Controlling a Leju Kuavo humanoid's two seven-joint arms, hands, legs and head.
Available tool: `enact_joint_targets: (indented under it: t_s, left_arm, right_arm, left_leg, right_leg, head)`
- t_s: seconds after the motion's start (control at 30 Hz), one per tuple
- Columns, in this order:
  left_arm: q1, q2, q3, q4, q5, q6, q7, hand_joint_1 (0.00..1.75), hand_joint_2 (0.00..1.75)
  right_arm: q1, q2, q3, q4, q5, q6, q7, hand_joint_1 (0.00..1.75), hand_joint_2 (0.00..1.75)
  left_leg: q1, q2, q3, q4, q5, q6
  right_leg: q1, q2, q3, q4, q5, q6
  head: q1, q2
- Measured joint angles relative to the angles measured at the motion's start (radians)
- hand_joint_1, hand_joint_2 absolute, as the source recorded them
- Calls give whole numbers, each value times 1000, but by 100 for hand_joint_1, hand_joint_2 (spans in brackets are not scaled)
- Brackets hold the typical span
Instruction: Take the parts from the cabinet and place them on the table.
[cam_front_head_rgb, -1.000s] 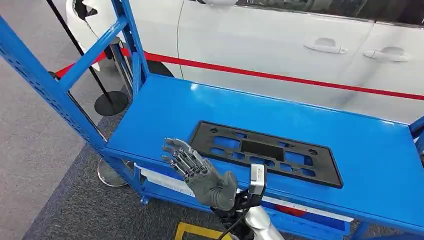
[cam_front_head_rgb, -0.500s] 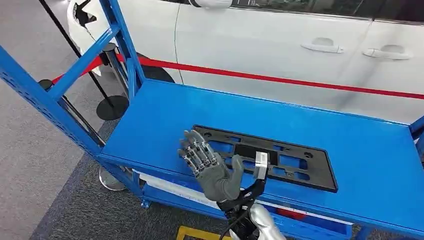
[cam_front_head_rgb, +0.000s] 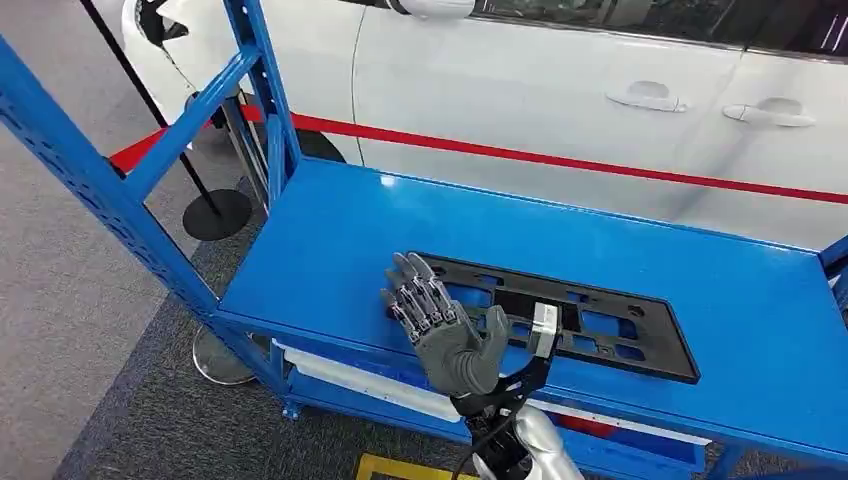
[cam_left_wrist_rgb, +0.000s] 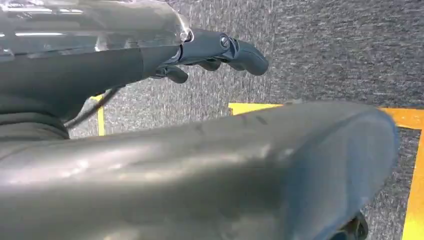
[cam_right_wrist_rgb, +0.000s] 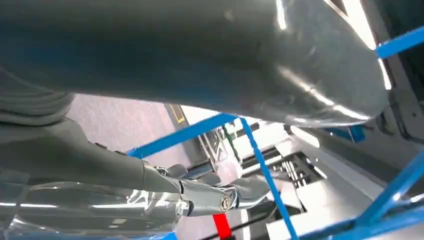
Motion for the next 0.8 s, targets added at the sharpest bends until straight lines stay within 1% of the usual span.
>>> enact_joint_targets:
  t_s: [0.03, 0.07, 0.1, 0.13, 0.17, 0.23, 0.27, 0.3, 0.33, 0.37, 0.4, 0.43, 0.47, 0.5, 0.53, 0.57, 0.6, 0.63, 0.67, 0.7, 0.73, 0.77, 0.8]
  left_arm:
    - [-1, 0, 0, 0, -1, 0, 0, 0, 0]
    - [-2, 0, 0, 0, -1, 0, 0, 0, 0]
    - [-2, 0, 0, 0, -2, 0, 0, 0, 0]
    - [-1, -3, 0, 0, -2, 0, 0, 0, 0]
    - [-2, -2, 0, 0, -2, 0, -1, 0, 0]
    - [-3, -2, 0, 0, -2, 0, -1, 0, 0]
    - [-4, -2, 0, 0, -2, 0, -1, 0, 0]
    - [-5, -2, 0, 0, 1, 0, -2, 0, 0]
    - [-4, -1, 0, 0, 1, 1, -4, 0, 0]
    - [-3, -2, 0, 0, 2, 2, -6, 0, 0]
    - [-1, -1, 2, 0, 5, 4, -9, 0, 0]
    - [0, -1, 4, 0, 7, 5, -11, 0, 0]
    - [1, -1, 5, 0, 7, 7, -12, 0, 0]
    - [1, -1, 5, 0, 7, 8, -13, 0, 0]
    - [2, -1, 6, 0, 8, 10, -13, 0, 0]
    - [2, 0, 6, 0, 8, 11, -13, 0, 0]
    - [2, 0, 7, 0, 8, 12, -13, 0, 0]
    - [1, 0, 7, 0, 8, 13, -13, 0, 0]
    - [1, 0, 7, 0, 8, 13, -13, 0, 0]
    - [0, 0, 8, 0, 7, 13, -13, 0, 0]
    - [0, 0, 8, 0, 6, 13, -13, 0, 0]
    - [1, 0, 8, 0, 3, 14, -13, 0, 0]
    - [1, -1, 9, 0, 2, 14, -12, 0, 0]
  right_arm:
    - [0, 0, -2, -3, 0, -1, 2, 0, 0]
    - [-1, 0, -3, -5, 1, -1, 2, 0, 0]
    - [-4, 0, -4, -7, 2, -1, 2, 0, 0]
    - [-7, 0, -4, -8, 3, -1, 2, 0, 0]
    - [-12, 0, -4, -8, 5, -1, 4, 0, 0]
    - [-12, 0, -4, -9, 6, 1, 4, 0, 0]
    - [-10, 0, -4, -10, 6, 2, 6, 0, 0]
    - [-6, 2, -4, -13, 7, 5, 9, 0, 0]
    - [-3, 5, -4, -16, 8, 10, 10, 0, 0]
    - [-1, 8, -4, -16, 8, 11, 13, 0, 0]
    - [3, 10, -4, -16, 14, 12, 19, 0, 0]
    - [8, 10, -4, -16, 18, 13, 20, 0, 0]
    - [14, 10, -4, -16, 20, 13, 21, 0, 0]
    - [19, 11, -4, -16, 20, 14, 22, 0, 0]
    - [21, 10, -4, -16, 20, 16, 22, 0, 0]
    - [21, 11, -4, -16, 20, 16, 22, 0, 0]
    - [20, 11, -4, -16, 20, 17, 22, 0, 0]
    - [20, 12, -4, -17, 20, 17, 22, 0, 0]
    - [20, 13, -4, -17, 21, 17, 21, 0, 0]
    - [20, 14, -4, -19, 24, 18, 22, 0, 0]
    - [20, 15, -4, -20, 28, 19, 22, 0, 0]
    - [20, 15, -4, -21, 34, 19, 21, 0, 0]
    - [20, 15, -4, -23, 36, 19, 20, 0, 0]
  left_leg:
    - [-4, 5, 4, 0, -2, 1]
    - [-7, 10, 8, 0, -5, 1]
    - [-9, 15, 13, -1, -7, 1]
    - [-13, 20, 16, 0, -10, -3]
    - [-17, 25, 13, 3, -14, -8]
    - [-15, 42, 16, -1, -16, -14]
    - [-15, 50, 19, -4, -17, -18]
    - [-19, 53, 16, 1, -26, -24]
    - [-16, 25, 11, 30, -47, -31]
    - [-12, 7, -13, 86, -81, -35]
    - [-7, -3, -54, 172, -123, -41]
    - [-3, -7, -93, 249, -154, -45]
    - [0, -7, -124, 306, -167, -49]
    - [3, -7, -133, 312, -153, -52]
    - [6, -7, -119, 273, -117, -53]
    - [9, -7, -85, 193, -66, -54]
    - [11, -7, -40, 94, -12, -54]
    - [13, -10, -10, 19, 6, -53]
    - [7, -13, 0, 9, -5, -52]
    - [8, -15, -4, 10, -3, -43]
    - [5, -15, -6, 9, -2, -39]
    - [1, -15, -5, 9, -2, -32]
    - [6, -13, -3, 1, 3, -24]
  right_leg:
    - [3, -2, 26, -59, 42, -7]
    - [8, -7, 66, -142, 89, -16]
    - [16, -21, 109, -230, 129, -29]
    - [29, -61, 133, -279, 124, -42]
    - [32, -60, 132, -291, 127, -41]
    - [34, -42, 129, -290, 127, -42]
    - [33, -34, 129, -295, 129, -45]
    - [15, -26, 138, -310, 138, -50]
    - [16, -19, 142, -313, 138, -52]
    - [14, -18, 142, -313, 138, -57]
    - [14, -14, 143, -313, 138, -58]
    - [14, -9, 143, -312, 136, -59]
    - [14, -4, 143, -311, 136, -59]
    - [14, 0, 144, -310, 134, -58]
    - [13, 4, 147, -309, 132, -56]
    - [12, 9, 150, -307, 129, -51]
    - [11, 12, 156, -304, 124, -47]
    - [10, 12, 157, -300, 118, -41]
    - [17, 14, 153, -295, 115, -36]
    - [15, 14, 149, -295, 116, -32]
    - [15, 14, 149, -296, 117, -29]
    - [13, 14, 151, -299, 119, -24]
    - [13, 14, 151, -296, 115, -17]
  head:
    - [0, 0]
    - [0, 0]
    - [0, 0]
    - [-1, 0]
    - [0, 0]
    - [1, 0]
    - [1, 0]
    - [0, 0]
    - [0, 0]
    - [-2, 0]
    - [-1, 0]
    - [-1, 0]
    - [-1, 0]
    - [-1, 0]
    - [-1, 0]
    - [-1, 0]
    - [-1, 0]
    - [-1, 0]
    - [-1, 0]
    - [1, 0]
    - [1, 0]
    - [1, 0]
    - [0, 0]
